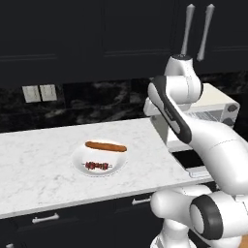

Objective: Pick up the kebab skewer and baguette bread, and place them inside the toaster oven. Close the toaster oven door and start by setting the timer.

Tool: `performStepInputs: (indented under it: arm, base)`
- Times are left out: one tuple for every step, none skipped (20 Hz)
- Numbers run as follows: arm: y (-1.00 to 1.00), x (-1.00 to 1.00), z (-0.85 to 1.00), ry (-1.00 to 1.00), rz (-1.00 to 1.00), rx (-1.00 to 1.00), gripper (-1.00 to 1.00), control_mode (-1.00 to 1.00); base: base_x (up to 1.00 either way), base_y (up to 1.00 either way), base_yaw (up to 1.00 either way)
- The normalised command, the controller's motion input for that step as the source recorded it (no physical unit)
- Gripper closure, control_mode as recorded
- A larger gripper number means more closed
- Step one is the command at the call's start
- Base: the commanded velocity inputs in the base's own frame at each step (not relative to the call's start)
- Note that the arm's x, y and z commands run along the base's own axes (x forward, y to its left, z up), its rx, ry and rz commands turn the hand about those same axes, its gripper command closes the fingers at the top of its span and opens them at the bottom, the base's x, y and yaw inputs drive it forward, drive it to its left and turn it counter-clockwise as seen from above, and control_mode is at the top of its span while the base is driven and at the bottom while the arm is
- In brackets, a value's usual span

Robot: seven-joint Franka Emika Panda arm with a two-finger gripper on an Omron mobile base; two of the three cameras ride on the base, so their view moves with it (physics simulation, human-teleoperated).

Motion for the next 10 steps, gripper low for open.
performStepInputs:
  arm:
    - [0.00, 0.00, 0.00, 0.00, 0.00, 0.00, -1.00, 1.00]
    - [0.00, 0.00, 0.00, 0.00, 0.00, 0.00, -1.00, 1.00]
    - [0.00, 0.00, 0.00, 0.00, 0.00, 0.00, -1.00, 1.00]
    - [0.00, 0.00, 0.00, 0.00, 0.00, 0.00, -1.00, 1.00]
    - [0.00, 0.00, 0.00, 0.00, 0.00, 0.00, -1.00, 1.00]
    - [0.00, 0.00, 0.00, 0.00, 0.00, 0.00, -1.00, 1.00]
    - [0.00, 0.00, 0.00, 0.00, 0.00, 0.00, -1.00, 1.00]
    - [0.00, 0.00, 0.00, 0.00, 0.00, 0.00, -1.00, 1.00]
    - [0.00, 0.00, 0.00, 0.00, 0.00, 0.00, -1.00, 1.00]
    - [0.00, 0.00, 0.00, 0.00, 0.00, 0.00, -1.00, 1.00]
  base:
    - [0.29, -0.21, -0.03]
    - [0.33, -0.21, -0.02]
    - [0.41, -0.20, -0.01]
    - [0.42, -0.19, -0.01]
    - [0.46, -0.19, 0.00]
    - [0.47, -0.15, 0.00]
    - [0.50, -0.11, 0.00]
    - [0.50, -0.12, 0.00]
    - [0.50, -0.09, 0.00]
    - [0.50, -0.08, 0.00]
